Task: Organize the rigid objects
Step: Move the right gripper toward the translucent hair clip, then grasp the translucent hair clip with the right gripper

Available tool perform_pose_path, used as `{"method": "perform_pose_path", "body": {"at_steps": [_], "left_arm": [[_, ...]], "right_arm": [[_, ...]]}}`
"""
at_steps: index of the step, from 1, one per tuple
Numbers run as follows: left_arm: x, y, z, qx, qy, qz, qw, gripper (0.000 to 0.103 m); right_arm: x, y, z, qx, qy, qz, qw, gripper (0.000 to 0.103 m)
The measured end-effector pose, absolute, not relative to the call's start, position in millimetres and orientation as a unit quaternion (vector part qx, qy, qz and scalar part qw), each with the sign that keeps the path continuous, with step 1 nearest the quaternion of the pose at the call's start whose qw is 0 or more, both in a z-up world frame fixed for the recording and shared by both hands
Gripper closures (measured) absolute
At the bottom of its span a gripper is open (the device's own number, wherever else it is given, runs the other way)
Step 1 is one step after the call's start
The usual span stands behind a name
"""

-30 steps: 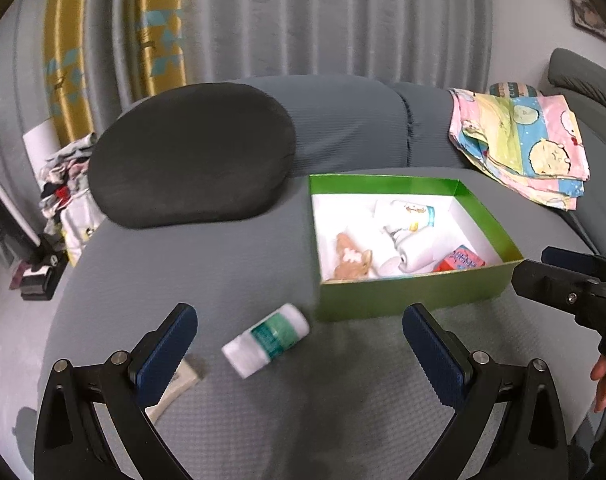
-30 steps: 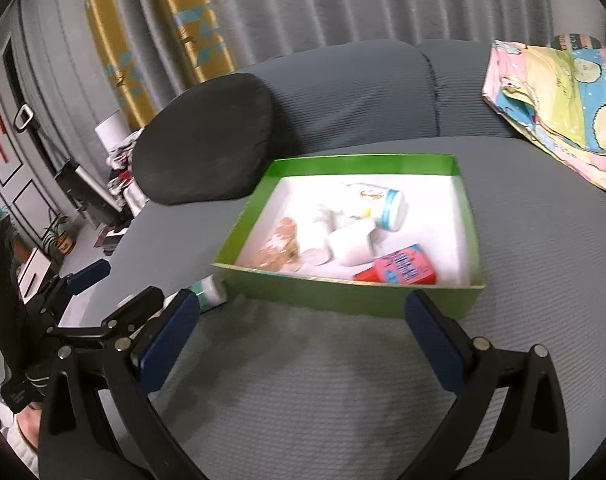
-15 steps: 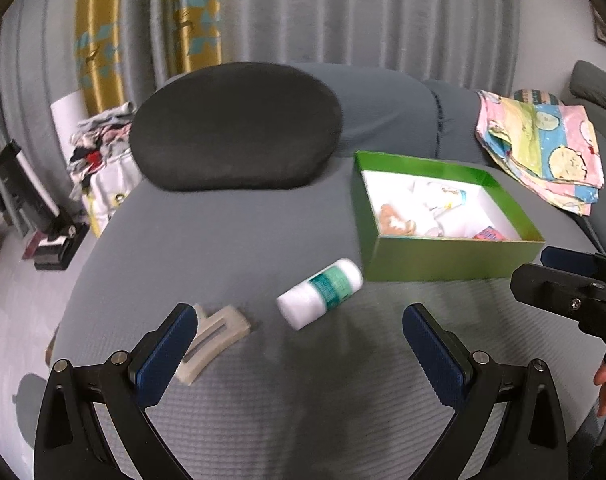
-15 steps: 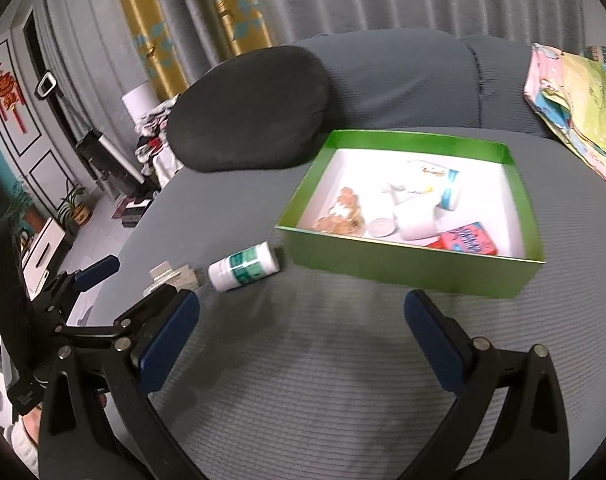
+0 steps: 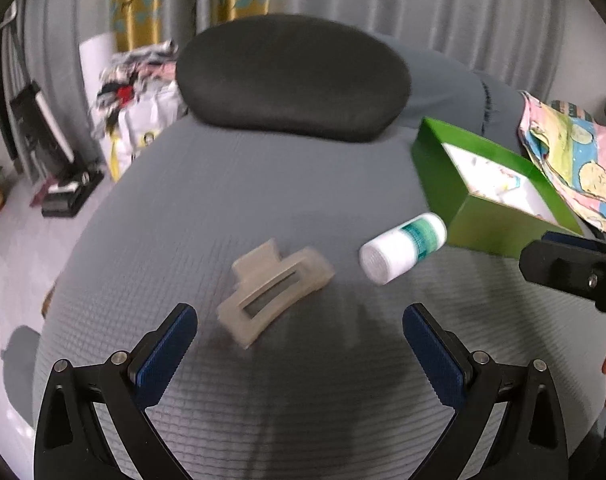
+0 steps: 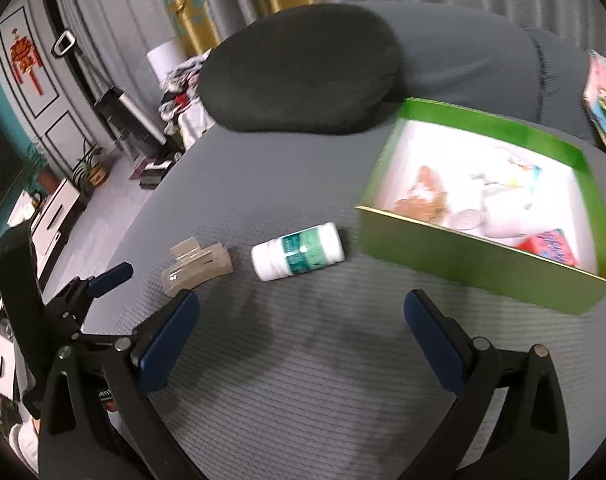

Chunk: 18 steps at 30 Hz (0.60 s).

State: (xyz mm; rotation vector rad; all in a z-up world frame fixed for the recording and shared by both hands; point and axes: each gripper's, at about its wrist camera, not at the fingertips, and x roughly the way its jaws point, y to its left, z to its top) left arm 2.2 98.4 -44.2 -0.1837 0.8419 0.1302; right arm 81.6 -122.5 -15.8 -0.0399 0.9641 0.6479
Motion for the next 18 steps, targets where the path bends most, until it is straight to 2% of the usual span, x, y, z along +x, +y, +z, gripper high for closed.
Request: {"method": "perform_pose_path", "body": {"at_steps": [10,18], "left_arm": [[-1,144,-76,-0.158,0.427,0.049,0.889,0.001],[7,144,-77,-0.158,0.417,0.019,0.895,0.001]], "right_arm": [[95,-45,-46,-0.043,0.488,0.379,0.785,0.001],[101,-3,-63,-0.052,0.497,0.409,0.764,0.005]]}}
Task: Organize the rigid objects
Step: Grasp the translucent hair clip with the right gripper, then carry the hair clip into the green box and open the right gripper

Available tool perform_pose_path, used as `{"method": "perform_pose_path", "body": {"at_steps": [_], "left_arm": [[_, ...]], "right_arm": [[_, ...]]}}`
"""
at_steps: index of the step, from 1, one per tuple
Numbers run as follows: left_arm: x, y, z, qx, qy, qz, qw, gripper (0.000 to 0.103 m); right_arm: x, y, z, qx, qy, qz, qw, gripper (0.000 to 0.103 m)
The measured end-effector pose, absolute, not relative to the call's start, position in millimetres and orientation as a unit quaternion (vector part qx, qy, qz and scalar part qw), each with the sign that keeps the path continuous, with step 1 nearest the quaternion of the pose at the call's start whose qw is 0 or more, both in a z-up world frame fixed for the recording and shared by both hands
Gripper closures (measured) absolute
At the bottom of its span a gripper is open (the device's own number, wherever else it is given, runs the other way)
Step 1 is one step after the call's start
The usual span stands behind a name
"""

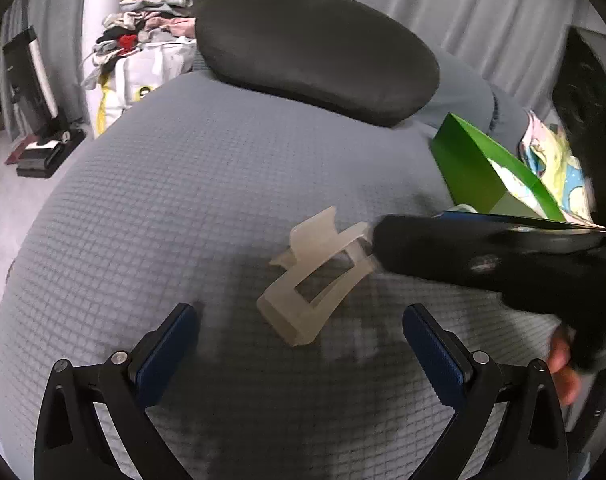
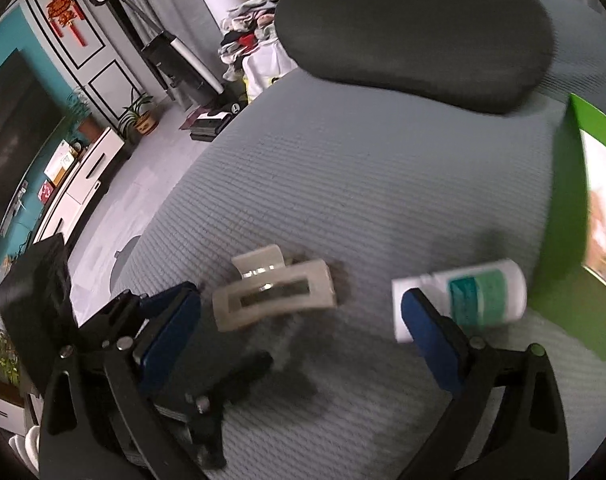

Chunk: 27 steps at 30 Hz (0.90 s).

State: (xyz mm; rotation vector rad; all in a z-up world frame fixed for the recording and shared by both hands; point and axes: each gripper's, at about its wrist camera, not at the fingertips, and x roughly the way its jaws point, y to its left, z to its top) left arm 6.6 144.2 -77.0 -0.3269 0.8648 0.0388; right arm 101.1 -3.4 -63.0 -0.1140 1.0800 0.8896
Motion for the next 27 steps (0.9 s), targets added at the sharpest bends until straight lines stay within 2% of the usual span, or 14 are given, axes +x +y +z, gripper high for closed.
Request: {"method": "perform_pose_path", "body": {"at_steps": [3,4,5,7,11,13,14,15,16,18,27], "left_arm": [[12,145,-78,-0.159,0.415,0.012,0.896,0.001],[13,146,-79,-0.161,0.413,0.009,0.896,0.001],[14,147,-79,-0.166,0.411,0.007,0.896,0.006],[15,150,-78,-0.175,0.407,0.002,0.897,0.011],[19,153,-82,-0.189,0.410,-0.018,0.892,0.031],[19,154,-82,-0.189,0.410,-0.016,0.892,0.033],[19,156,-82,-0.192,0.409,-0.015,0.892,0.037],[20,158,-83,-0.197,0.409,-0.015,0.891,0.043],[20,159,-84,-0.198,0.411,-0.011,0.890,0.047],[19,158,-83,-0.198,0.410,-0.016,0.890,0.048],[9,136,-60,-0.161,0.388,-0.020,0.907,0.048]], "right_arm": [[102,9,-66,-0.069,0.491,0.421,0.759,0.007],[103,14,-70,-0.075,0.498,0.424,0.753,0.011],[106,16,-73,-0.077,0.505,0.425,0.747,0.014],[106,23,-81,-0.093,0.518,0.428,0.735,0.026],[107,28,-93,-0.098,0.534,0.436,0.718,0.036],[107,26,-92,-0.095,0.530,0.434,0.722,0.041],[108,24,-91,-0.091,0.529,0.432,0.724,0.043],[109,21,-90,-0.088,0.529,0.431,0.726,0.048],[111,18,-88,-0.084,0.526,0.430,0.729,0.059],[111,14,-85,-0.083,0.524,0.428,0.731,0.063],[97,-8,-62,-0.069,0.484,0.418,0.766,0.063]]}}
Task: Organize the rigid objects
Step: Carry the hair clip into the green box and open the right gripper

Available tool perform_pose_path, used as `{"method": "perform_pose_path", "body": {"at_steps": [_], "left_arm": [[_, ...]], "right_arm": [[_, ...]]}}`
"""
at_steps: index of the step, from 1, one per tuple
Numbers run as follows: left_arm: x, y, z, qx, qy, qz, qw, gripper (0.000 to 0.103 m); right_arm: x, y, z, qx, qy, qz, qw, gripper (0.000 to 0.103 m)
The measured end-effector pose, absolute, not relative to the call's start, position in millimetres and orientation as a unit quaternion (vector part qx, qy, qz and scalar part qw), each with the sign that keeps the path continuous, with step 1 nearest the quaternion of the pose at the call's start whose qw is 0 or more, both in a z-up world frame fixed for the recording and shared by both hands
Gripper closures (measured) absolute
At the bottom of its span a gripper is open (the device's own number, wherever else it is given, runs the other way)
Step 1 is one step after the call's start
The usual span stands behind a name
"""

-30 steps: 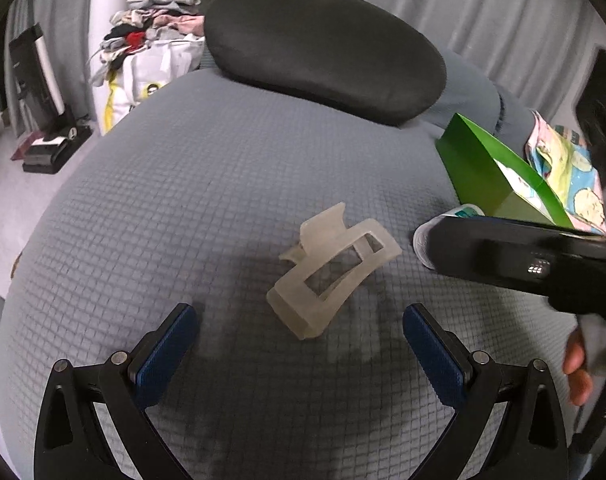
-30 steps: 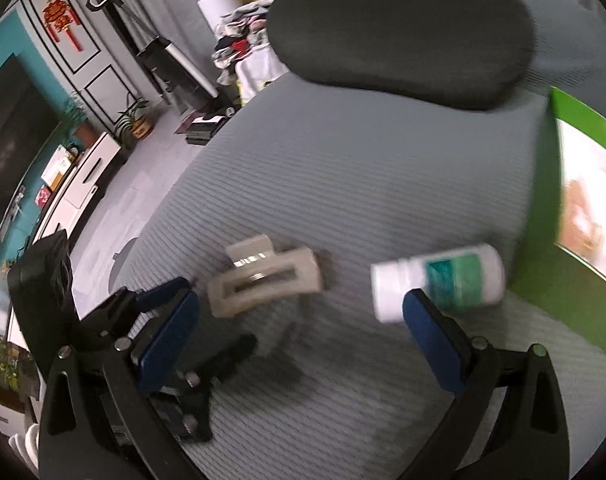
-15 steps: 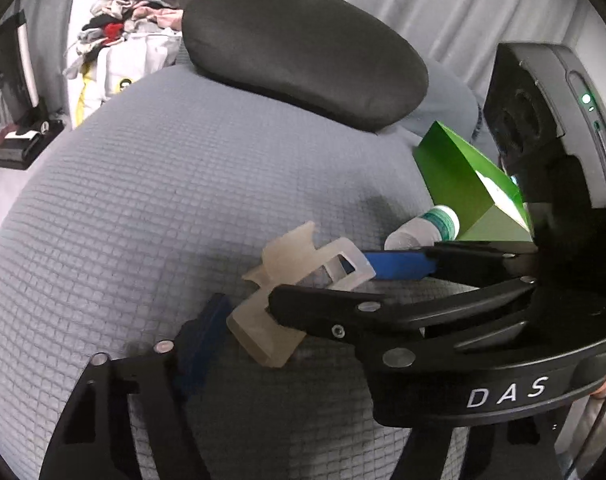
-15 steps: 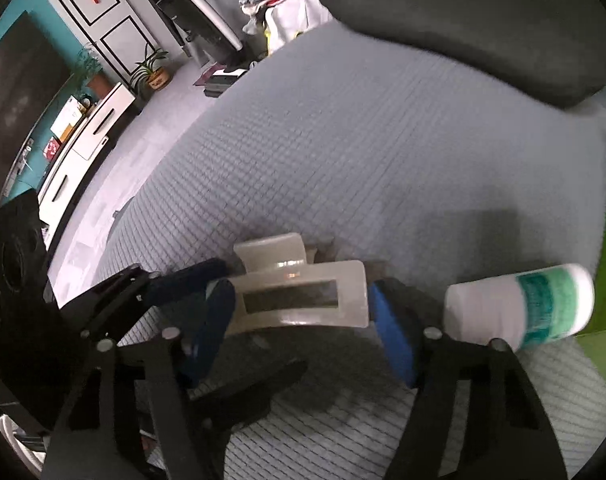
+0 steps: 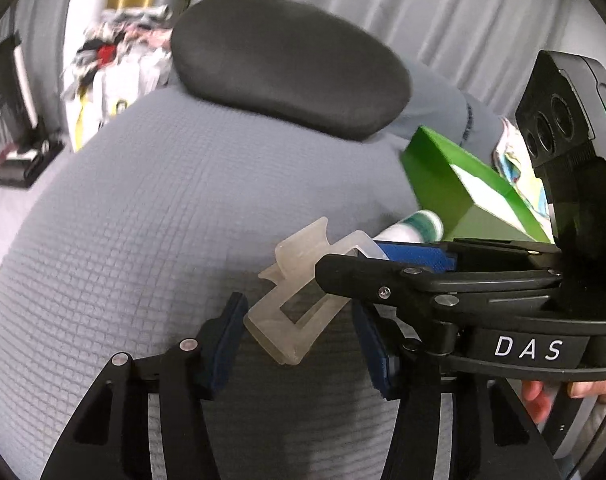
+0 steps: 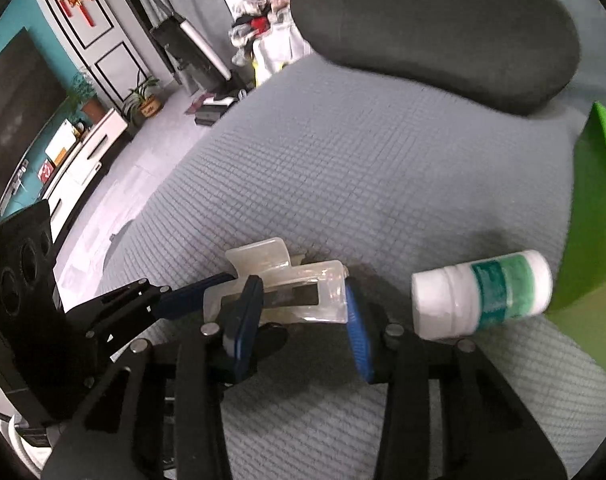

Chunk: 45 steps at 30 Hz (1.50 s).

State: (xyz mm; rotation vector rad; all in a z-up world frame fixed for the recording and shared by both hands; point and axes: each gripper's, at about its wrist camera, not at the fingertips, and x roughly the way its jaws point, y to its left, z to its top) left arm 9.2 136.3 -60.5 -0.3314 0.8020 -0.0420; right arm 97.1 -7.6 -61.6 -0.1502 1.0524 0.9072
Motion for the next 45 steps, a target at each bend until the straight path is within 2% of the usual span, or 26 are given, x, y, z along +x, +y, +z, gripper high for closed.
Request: {"method": "perform_pose_path", "body": {"at_steps": [11,18,32,37,38,40,42,43,45], "left_arm": [[42,59,12,-0.089,0.343,-0.103,0.929,0.048],[87,-5,33,-0.067,0.336,-0.167,0.925,0.048],[140,-63,21,-0.058,0.379,-0.210,0.899,0.048],[157,-71,12,-0.062,0.395,-0.217,0.890,0.048],[159,-72,11,-0.057,0.398,-0.212,0.891,0.046],[161,-75,10,-0.049,0.401,-0.205,0.891,0.038],[163,-78,9,-0.038,0.403,-0.190,0.895,0.008],[163,-78,10,-0.032,0.400,-0.179,0.898,0.004],[161,-79,11,-0.020,0.395,-0.163,0.904,0.003]], "right_arm": [[111,-96,11,-0.031,0.409,0.361,0.837,0.063],[139,-167,38,-0.005,0.392,0.302,0.869,0.063],[174,-229,20,0.027,0.402,0.251,0.880,0.060],[188,-236,7,0.052,0.415,0.243,0.875,0.052],[192,-238,4,0.055,0.417,0.236,0.876,0.051],[196,-241,1,0.057,0.417,0.224,0.879,0.040],[199,-245,-1,0.059,0.418,0.210,0.882,0.033],[199,-247,-2,0.060,0.418,0.200,0.884,0.027],[198,-253,-2,0.064,0.415,0.187,0.888,0.020]]}}
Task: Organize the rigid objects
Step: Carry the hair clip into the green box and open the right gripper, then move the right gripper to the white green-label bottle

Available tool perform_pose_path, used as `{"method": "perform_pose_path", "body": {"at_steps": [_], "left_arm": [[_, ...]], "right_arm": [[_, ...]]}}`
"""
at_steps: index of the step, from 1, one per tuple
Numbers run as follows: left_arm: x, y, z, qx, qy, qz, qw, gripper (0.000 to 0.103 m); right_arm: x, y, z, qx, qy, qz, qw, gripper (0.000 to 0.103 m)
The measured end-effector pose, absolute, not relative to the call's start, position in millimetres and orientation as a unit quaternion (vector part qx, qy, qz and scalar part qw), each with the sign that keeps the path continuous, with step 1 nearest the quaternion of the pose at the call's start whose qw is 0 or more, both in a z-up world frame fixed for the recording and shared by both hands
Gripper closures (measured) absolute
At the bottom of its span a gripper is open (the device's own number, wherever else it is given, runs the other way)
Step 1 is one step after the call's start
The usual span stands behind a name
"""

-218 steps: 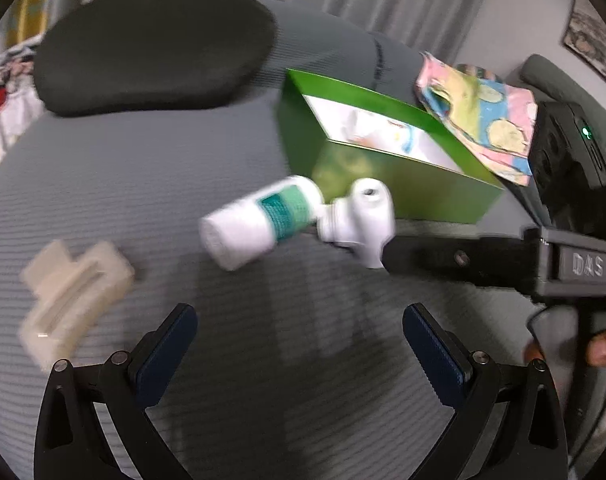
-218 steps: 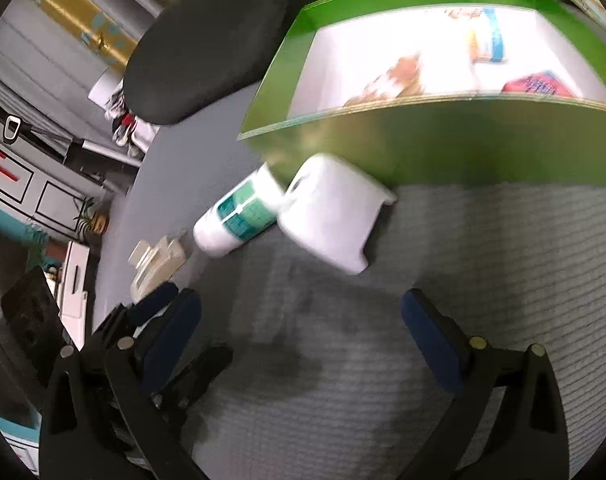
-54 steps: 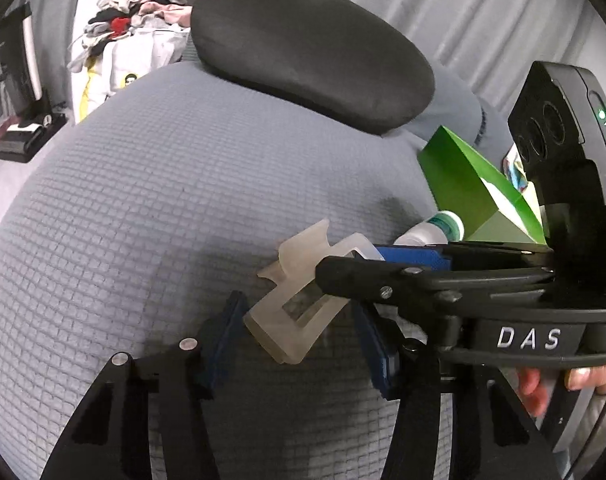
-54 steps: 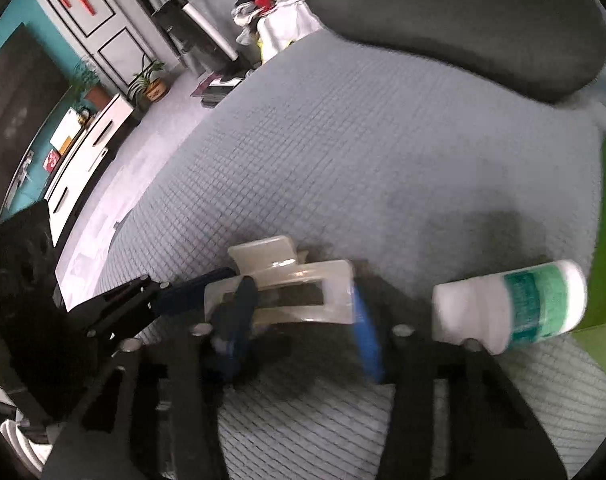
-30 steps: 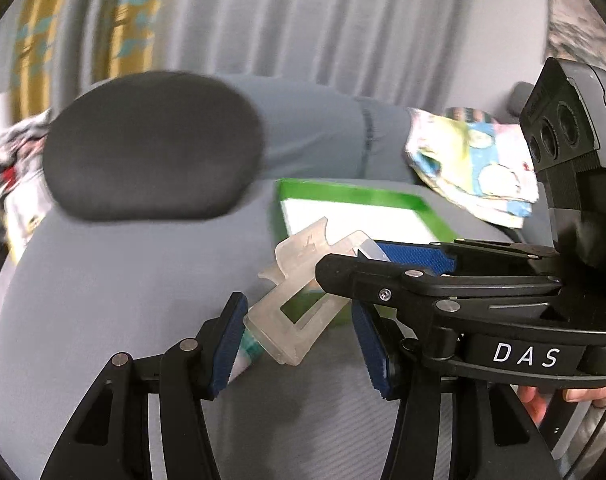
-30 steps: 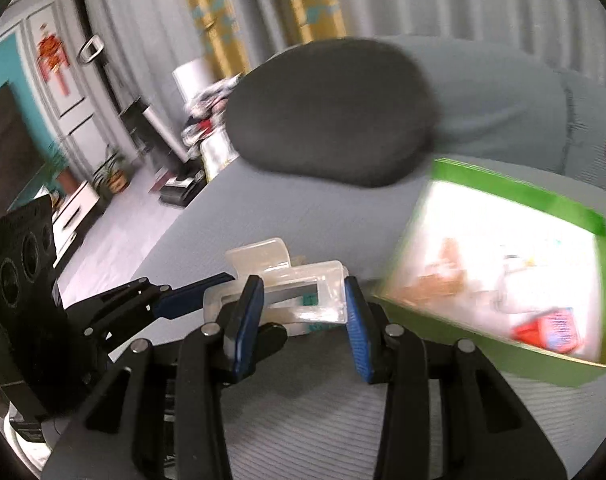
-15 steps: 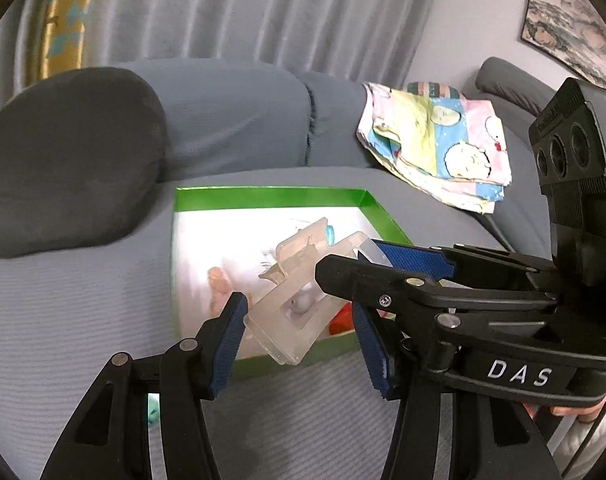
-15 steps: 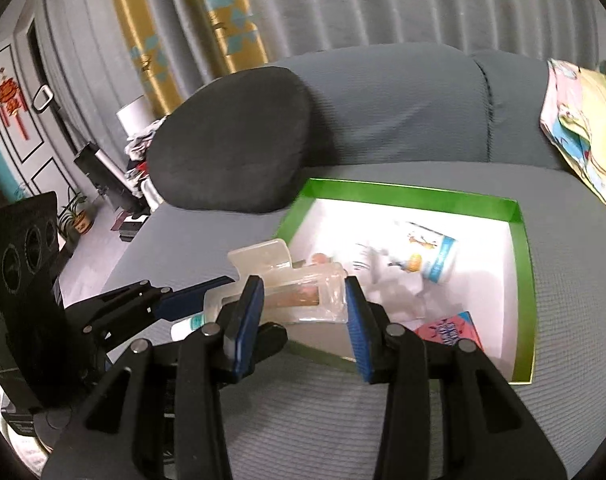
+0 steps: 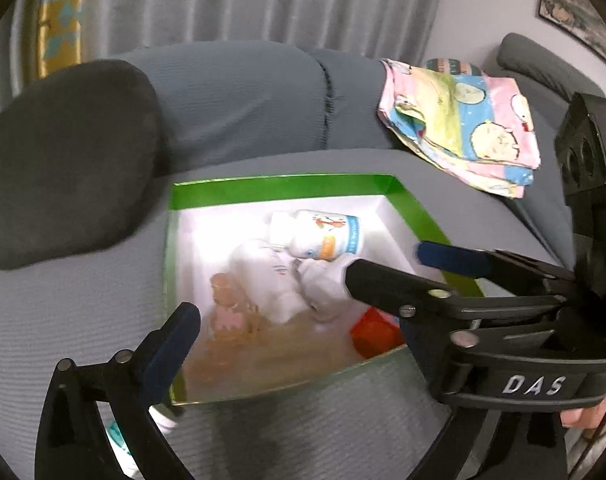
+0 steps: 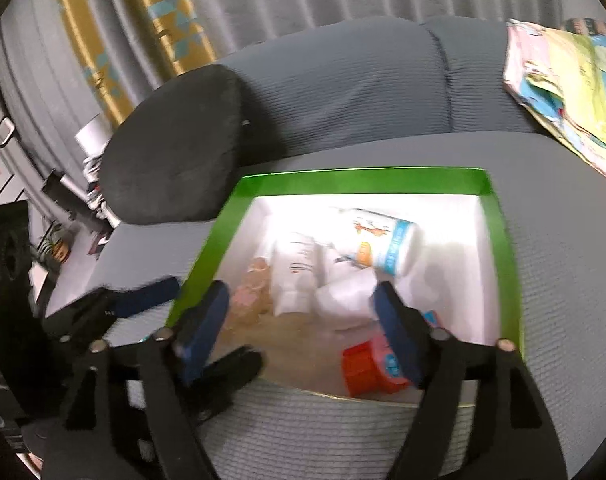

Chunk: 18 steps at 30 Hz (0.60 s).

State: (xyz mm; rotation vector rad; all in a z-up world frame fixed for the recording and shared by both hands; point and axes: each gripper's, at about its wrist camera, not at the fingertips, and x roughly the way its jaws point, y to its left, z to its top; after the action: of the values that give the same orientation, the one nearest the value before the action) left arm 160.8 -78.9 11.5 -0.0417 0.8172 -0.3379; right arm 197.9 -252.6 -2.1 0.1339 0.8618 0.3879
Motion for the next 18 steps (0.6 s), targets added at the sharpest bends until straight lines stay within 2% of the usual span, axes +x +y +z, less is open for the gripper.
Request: {"method": "perform_pose_path", "body": {"at_steps": [9,12,18], "left_arm": [[146,-69,20,0.003,0.381,-0.109,0.918,0.001],[141,-66,25,0.007,0.375,-0.093,0.922,0.001],[117,-55,39,0.016,0.346,-0.059,0.936,0.001]], "right_arm": [[180,-267,11,0.057,0.400,0.165,0.900,0.010],[174,-271,17,0.051,0.391,0.157,0.906,0.001],[152,-271,32,0.025,0.372,0.141,0.917,0.001]]}}
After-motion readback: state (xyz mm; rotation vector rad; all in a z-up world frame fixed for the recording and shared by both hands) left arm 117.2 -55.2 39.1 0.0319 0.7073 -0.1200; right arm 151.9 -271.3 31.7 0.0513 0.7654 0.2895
